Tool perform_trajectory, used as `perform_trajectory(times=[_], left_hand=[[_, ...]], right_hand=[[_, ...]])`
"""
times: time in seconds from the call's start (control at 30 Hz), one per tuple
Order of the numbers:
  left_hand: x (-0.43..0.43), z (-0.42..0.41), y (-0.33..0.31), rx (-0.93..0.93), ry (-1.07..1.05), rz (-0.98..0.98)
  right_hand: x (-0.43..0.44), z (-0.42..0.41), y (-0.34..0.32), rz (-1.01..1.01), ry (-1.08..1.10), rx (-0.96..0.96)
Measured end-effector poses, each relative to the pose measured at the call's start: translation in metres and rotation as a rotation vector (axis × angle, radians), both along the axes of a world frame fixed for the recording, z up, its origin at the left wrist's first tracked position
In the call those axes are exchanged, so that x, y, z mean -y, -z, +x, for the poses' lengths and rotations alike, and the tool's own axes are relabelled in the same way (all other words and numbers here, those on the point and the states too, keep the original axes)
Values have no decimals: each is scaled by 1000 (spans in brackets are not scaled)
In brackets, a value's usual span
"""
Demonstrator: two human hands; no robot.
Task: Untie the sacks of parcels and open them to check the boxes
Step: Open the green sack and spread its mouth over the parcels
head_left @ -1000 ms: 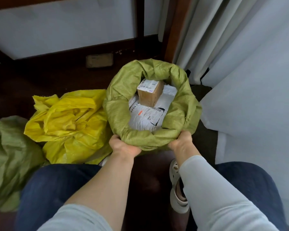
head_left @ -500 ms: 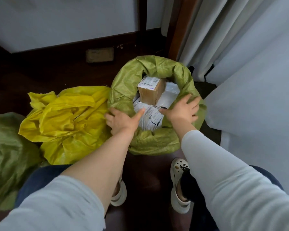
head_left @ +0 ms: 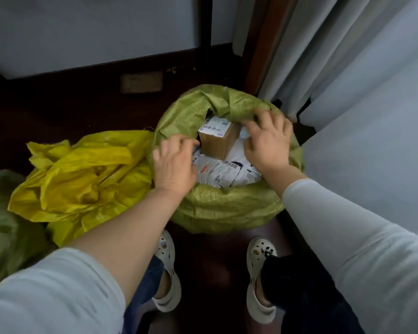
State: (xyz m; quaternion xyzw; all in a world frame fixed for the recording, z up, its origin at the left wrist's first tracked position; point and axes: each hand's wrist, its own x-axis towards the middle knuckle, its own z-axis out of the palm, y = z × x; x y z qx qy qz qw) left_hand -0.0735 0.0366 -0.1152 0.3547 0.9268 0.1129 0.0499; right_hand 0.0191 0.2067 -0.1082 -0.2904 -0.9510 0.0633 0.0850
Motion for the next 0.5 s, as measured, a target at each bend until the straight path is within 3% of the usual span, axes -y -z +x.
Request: perform_trajectory(times=[0.1, 0.2, 0.27, 0.37, 0.43, 0.5], left_hand=[[-13, -22, 4, 43, 245, -300], [-18, -45, 5, 64, 231, -716], [-16, -59, 2, 56, 132, -849], [-14, -69, -3, 82, -1, -810], [-12, -66, -1, 100, -9, -704], [-11, -58, 3, 90, 31, -605]], right_hand=[[-8, -29, -7, 25, -172, 181], [-26, -55, -11, -118, -149, 420], [-40, -70, -9, -283, -71, 493], [-48, -77, -4, -443, -17, 513], [-40, -66, 2, -360, -33, 474], [-31, -48, 7, -172, -52, 321]])
